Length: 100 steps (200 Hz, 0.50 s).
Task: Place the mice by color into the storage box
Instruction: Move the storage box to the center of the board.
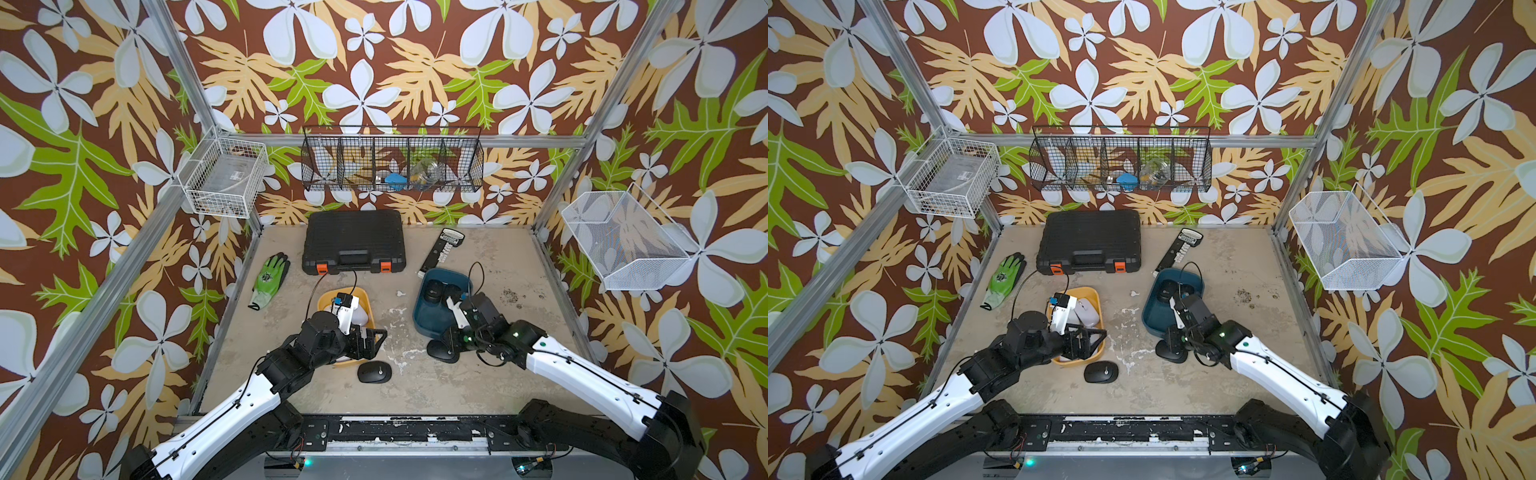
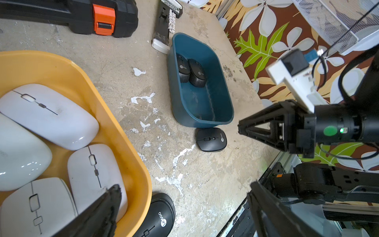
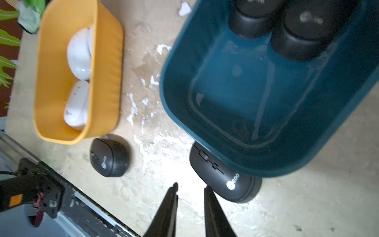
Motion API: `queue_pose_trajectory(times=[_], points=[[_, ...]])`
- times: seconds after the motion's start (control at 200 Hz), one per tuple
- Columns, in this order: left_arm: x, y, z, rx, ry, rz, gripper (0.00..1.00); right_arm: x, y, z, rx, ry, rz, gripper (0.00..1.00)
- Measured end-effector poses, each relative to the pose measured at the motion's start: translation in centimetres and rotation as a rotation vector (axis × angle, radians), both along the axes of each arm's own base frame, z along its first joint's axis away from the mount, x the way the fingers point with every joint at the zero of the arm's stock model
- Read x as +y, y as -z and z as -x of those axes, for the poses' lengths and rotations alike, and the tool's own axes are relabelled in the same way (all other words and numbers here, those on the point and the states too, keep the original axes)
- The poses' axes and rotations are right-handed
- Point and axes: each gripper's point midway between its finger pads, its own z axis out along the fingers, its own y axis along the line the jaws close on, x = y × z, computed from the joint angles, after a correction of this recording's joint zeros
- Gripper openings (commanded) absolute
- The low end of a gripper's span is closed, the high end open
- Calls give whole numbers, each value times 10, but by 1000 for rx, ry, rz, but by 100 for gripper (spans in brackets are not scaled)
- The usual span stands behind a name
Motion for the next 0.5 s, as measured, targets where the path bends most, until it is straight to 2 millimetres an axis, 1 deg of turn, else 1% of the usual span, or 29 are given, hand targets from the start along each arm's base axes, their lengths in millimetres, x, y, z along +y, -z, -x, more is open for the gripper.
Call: queue_pose_trajectory(times=[0.07, 0.13, 0.26, 0.37, 0.5], points=[[0, 2, -1, 4, -4, -3, 100, -5, 13, 6, 10, 21, -5, 18], [0, 3, -1, 9, -5, -5, 100, -5, 20, 6, 22, 32, -2, 16], [0, 3, -1, 10, -10, -5, 100, -6, 33, -7, 36, 70, 23, 13], [1, 1, -1, 7, -14, 0, 100, -10, 43, -16, 54, 104, 30, 13], [3, 0, -1, 4, -23, 1, 100, -22, 50, -26, 76, 170, 28, 11]])
